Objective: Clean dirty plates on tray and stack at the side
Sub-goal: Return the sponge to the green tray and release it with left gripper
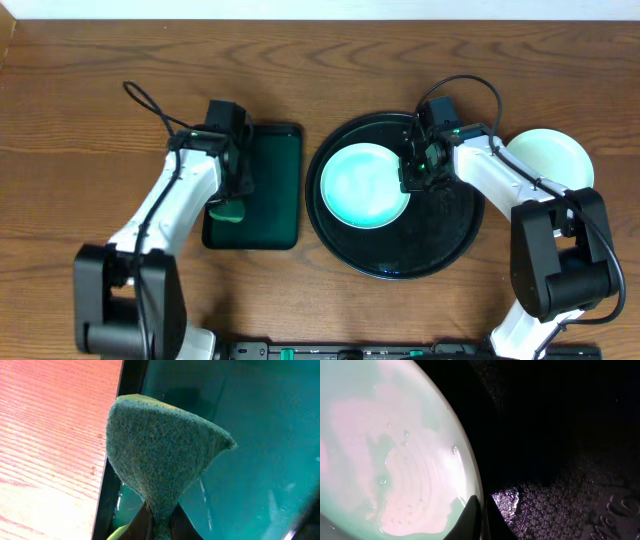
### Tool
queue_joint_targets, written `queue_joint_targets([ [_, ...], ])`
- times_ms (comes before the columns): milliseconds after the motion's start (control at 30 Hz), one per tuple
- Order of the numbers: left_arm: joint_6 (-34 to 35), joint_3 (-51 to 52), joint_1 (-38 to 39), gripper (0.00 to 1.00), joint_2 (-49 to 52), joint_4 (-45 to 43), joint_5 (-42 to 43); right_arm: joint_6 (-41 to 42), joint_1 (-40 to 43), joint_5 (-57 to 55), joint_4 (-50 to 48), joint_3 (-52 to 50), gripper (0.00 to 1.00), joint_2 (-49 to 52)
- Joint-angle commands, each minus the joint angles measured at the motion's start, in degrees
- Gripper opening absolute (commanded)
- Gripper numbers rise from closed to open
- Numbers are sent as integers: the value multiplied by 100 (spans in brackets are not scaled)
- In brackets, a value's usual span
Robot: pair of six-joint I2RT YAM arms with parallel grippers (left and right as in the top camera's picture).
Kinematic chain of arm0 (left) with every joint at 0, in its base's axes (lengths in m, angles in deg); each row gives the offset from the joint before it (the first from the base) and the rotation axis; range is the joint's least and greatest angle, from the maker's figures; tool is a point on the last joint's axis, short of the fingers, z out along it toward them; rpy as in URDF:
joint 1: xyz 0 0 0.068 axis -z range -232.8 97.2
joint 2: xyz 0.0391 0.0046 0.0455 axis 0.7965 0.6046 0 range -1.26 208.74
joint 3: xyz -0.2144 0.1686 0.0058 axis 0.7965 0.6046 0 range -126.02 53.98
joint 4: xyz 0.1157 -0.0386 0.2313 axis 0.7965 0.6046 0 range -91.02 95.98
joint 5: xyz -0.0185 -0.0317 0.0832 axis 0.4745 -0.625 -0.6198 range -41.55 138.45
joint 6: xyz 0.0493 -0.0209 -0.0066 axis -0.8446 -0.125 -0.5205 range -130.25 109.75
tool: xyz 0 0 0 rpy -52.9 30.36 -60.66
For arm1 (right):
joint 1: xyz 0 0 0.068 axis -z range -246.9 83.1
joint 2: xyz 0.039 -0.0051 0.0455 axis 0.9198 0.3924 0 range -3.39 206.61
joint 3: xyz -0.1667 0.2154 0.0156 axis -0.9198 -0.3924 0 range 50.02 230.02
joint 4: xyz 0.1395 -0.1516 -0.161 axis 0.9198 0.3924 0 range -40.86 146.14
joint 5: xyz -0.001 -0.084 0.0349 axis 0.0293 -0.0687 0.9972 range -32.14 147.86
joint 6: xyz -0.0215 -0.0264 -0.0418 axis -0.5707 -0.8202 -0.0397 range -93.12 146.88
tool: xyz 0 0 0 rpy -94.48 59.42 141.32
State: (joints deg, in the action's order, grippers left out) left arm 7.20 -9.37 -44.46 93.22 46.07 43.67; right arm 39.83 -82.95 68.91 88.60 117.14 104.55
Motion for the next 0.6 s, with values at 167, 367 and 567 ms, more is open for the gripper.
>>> queue_joint_targets([
  [167, -116, -63, -28, 7, 435, -50, -219, -103, -55, -28, -2, 11, 1, -120],
  [367, -114, -177, -31, 44, 275, 48, -247, -105, -55, -28, 0, 11, 1, -120],
  [567, -79, -522, -72, 64, -494, 133, -538, -103, -55, -28, -2, 11, 1, -120],
])
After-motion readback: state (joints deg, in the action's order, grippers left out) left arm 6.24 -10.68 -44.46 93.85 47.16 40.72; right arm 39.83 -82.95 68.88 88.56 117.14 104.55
